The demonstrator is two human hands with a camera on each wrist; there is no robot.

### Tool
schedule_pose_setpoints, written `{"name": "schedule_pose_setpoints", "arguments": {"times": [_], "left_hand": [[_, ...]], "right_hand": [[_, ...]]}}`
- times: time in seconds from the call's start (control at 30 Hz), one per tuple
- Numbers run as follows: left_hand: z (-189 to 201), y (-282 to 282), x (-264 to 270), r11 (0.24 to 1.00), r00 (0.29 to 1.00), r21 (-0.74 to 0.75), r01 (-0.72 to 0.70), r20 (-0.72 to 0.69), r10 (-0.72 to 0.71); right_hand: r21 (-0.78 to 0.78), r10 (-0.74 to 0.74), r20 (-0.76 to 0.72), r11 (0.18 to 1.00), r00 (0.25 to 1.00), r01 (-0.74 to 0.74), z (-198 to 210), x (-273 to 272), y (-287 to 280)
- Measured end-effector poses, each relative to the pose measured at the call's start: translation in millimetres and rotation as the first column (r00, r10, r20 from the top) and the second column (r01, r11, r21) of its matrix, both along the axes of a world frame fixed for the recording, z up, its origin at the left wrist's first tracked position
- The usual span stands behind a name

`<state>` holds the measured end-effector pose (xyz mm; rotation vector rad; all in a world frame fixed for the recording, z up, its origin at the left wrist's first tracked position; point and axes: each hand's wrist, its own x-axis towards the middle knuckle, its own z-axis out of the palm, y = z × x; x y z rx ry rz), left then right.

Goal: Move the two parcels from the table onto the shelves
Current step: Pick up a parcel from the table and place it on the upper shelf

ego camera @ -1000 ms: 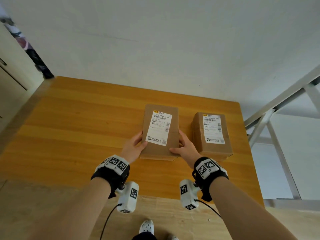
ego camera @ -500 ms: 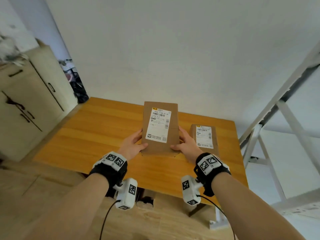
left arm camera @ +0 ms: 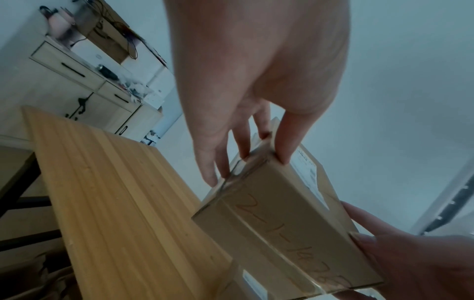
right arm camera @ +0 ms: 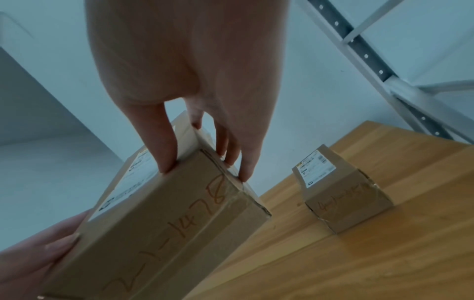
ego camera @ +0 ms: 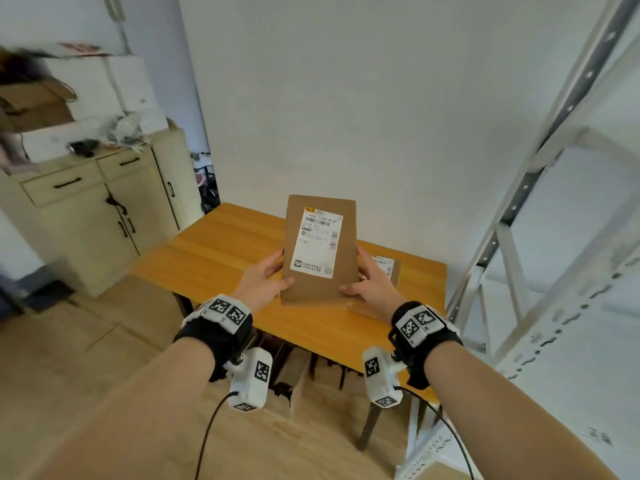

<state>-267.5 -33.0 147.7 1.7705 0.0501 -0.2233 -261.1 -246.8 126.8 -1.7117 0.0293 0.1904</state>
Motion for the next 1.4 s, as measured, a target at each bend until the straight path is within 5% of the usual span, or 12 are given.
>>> {"name": "schedule_pose_setpoints", "arguments": {"times": [0.53, 0.8, 1.4], "left_hand": [[32, -56, -169, 0.991, 0.989, -0.035, 0.129, 0.078, -0.126], [30, -92, -250, 0.971, 0.975, -0.097, 0.218, -0.007, -0.220], [90, -246, -370, 0.891, 0.884, -0.053, 0.451, 0.162, -0.437]], "right_hand": [[0.075, -0.144, 0.022, 0.987, 0.989, 0.142, 34, -195, -55], [0.073, -0.239, 0.008, 0.969, 0.971, 0.238, 36, -303, -90], [0.141, -0.387, 0.124, 0.918, 0.914, 0.370, 92, -460, -243]]}}
